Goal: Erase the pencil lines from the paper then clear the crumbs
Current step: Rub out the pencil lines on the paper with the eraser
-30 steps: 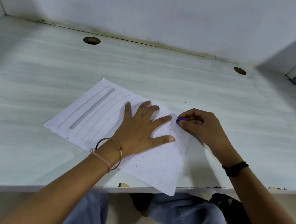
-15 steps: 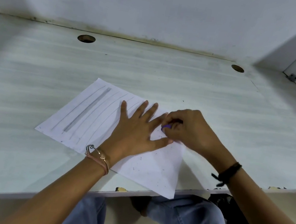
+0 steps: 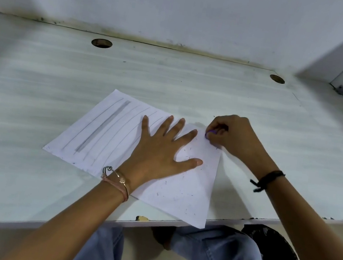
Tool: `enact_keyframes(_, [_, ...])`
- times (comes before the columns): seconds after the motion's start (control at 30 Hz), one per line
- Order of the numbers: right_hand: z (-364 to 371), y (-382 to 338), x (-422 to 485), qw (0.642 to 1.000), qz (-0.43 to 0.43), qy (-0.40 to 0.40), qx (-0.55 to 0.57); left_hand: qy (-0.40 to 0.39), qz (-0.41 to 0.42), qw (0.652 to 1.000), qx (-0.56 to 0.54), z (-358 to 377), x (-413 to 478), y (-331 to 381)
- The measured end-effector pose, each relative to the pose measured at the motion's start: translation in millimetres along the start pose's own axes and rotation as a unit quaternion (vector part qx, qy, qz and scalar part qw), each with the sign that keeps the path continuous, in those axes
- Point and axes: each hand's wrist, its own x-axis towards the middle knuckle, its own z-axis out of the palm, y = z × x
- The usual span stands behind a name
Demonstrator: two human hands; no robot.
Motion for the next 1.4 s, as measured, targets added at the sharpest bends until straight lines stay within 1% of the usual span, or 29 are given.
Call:
enact_keyframes(0.07, [-7, 7, 11, 1.0, 0.024, 0.002, 0.001, 0.004, 0.0, 1.0, -0.002, 0, 0, 0])
enact_keyframes(0.1, [-8, 7, 12, 1.0, 0.022, -0.002, 0.006, 0.003, 0.0, 1.0, -0.003, -1, 0, 0])
enact_keyframes(0.17, [-5, -2, 3, 1.0, -0.004, -0.018, 0.024, 0.003, 0.0, 1.0, 0.001, -1, 0, 1])
enact_keyframes(0.27, [8, -14, -14, 0.996, -0.03, -0.065, 0.047, 0.004, 0.002, 1.0, 0.018, -1, 0, 2])
enact_keyframes(0.3, [10, -11, -13, 0.997, -0.026, -0.055, 0.045, 0.003, 0.001, 1.0, 0.018, -1, 1, 1])
enact_keyframes(0.4, [1, 10, 5, 1.0, 0.016, 0.018, 0.019, -0.002, -0.001, 1.0, 0.005, 0, 0, 0])
enact_keyframes(0.43, [-4, 15, 11, 0.999, 0.027, 0.028, 0.016, 0.0, 0.0, 1.0, 0.004, 0, 0, 0])
enact_keyframes(0.5, [-7, 14, 14, 0.999, 0.027, 0.024, 0.016, 0.0, -0.001, 1.0, 0.001, 0, 0, -1])
enact_keyframes(0.53, [-6, 9, 10, 1.0, 0.014, 0.015, 0.024, 0.001, 0.0, 1.0, -0.001, 0, 0, 0])
enact_keyframes(0.6, [2, -3, -3, 0.998, -0.021, -0.025, 0.047, 0.004, -0.001, 1.0, 0.001, 0, 0, 0])
enact_keyframes(0.67, [9, -7, -12, 0.996, -0.032, -0.057, 0.054, 0.002, -0.002, 1.0, 0.004, 0, 0, 1])
enact_keyframes(0.8, [2, 12, 11, 0.999, 0.016, 0.017, 0.033, -0.002, -0.001, 1.0, 0.005, 0, 0, 0])
enact_keyframes(0.87, [-2, 15, 20, 0.999, 0.025, 0.029, 0.014, -0.001, -0.002, 1.0, 0.0, -1, 0, 0])
enact_keyframes(0.93, [0, 6, 13, 0.999, 0.008, 0.023, 0.02, 0.001, -0.002, 1.0, -0.001, -1, 0, 0])
enact_keyframes(1.0, [8, -8, -4, 0.998, -0.025, -0.017, 0.046, 0.001, -0.004, 1.0, 0.008, 0, 1, 1])
enact_keyframes(1.07, [16, -11, -17, 0.996, -0.034, -0.058, 0.066, -0.002, -0.006, 1.0, 0.012, 0, 2, 1])
enact_keyframes(1.1, [17, -7, -17, 0.996, -0.029, -0.053, 0.065, -0.002, -0.007, 1.0, 0.01, 0, 2, 1])
enact_keyframes(1.2, [6, 13, 4, 0.999, 0.015, 0.016, 0.044, 0.001, -0.002, 1.0, -0.002, 1, 1, 0])
enact_keyframes(1.23, [1, 17, 10, 0.998, 0.032, 0.026, 0.042, 0.004, 0.001, 1.0, -0.001, 1, 1, -1])
enact_keyframes(1.33, [-2, 13, 12, 0.998, 0.033, 0.027, 0.043, 0.005, 0.002, 1.0, -0.004, 1, 1, -1])
enact_keyframes(1.4, [4, -2, -1, 0.998, 0.01, -0.001, 0.068, 0.008, -0.005, 1.0, -0.004, 0, 1, 0])
